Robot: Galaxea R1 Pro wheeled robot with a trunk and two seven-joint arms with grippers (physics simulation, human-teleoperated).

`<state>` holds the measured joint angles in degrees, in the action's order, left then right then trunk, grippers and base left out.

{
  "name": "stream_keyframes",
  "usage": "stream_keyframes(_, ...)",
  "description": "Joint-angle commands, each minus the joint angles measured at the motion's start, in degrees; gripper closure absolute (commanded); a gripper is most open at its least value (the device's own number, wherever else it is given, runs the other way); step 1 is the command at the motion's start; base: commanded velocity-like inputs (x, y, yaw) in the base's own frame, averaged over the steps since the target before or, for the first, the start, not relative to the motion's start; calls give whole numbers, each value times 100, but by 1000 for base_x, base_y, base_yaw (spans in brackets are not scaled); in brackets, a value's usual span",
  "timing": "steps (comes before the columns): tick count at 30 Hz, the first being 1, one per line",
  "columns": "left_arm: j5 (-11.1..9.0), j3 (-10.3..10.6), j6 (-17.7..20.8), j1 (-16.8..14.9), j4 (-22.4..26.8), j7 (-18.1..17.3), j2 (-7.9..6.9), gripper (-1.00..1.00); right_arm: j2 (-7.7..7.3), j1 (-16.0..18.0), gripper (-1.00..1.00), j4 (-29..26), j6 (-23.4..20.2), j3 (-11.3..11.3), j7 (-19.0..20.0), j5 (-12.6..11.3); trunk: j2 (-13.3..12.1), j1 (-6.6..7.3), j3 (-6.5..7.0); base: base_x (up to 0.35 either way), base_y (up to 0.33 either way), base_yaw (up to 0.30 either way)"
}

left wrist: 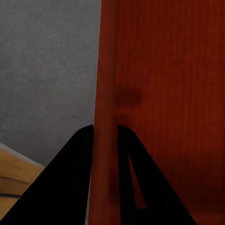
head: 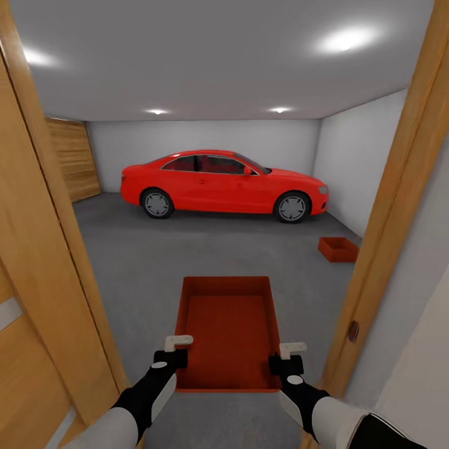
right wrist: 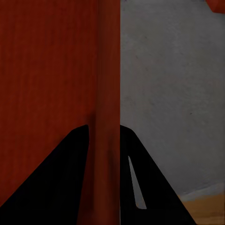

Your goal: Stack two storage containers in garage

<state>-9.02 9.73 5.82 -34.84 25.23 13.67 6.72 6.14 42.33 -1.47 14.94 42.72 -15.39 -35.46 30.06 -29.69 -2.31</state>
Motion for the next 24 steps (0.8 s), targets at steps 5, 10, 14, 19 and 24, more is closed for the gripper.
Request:
stream_keyframes(5,39,-129,42,-5,25,101,-14,100,-25,6,100,7,53,-308,-16,-101,11,-6,-12,319,0,0)
stream_keyframes(10,41,-129,42,-5,26,101,-13,100,-25,7,100,7,53,-308,-16,-101,11,-6,-12,321,0,0)
stream_keyframes(14,41,-129,42,-5,26,101,-13,100,-25,8,100,7,52,-308,-16,-101,11,-6,-12,321,0,0)
stream_keyframes(19,36,-129,42,-5,26,101,-13,100,-25,12,100,7,51,-308,-16,-101,11,-6,-12,186,0,0)
stream_keyframes(24,35,-128,42,-5,26,101,-13,100,-25,12,100,7,52,-310,-16,-101,11,-6,-12,80,64,0)
